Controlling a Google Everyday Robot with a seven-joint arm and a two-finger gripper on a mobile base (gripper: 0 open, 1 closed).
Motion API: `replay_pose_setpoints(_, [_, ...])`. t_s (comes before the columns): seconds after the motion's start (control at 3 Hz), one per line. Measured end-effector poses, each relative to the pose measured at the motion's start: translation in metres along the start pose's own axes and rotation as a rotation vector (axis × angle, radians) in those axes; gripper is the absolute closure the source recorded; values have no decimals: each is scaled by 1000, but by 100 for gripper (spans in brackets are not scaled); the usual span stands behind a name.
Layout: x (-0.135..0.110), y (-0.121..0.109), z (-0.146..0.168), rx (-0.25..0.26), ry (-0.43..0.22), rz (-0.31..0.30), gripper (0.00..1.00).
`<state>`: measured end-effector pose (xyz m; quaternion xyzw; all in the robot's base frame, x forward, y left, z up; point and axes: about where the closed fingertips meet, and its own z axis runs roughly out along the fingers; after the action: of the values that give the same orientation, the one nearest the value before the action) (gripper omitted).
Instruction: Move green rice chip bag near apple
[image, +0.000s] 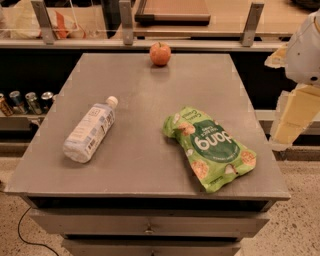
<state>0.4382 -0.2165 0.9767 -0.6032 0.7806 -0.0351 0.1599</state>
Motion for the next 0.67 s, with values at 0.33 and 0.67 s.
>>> replay_pose_setpoints(0.33, [0, 0, 0, 0, 0, 0, 0])
replay_pose_setpoints(0.67, [-9, 2, 9, -28, -9, 19, 0])
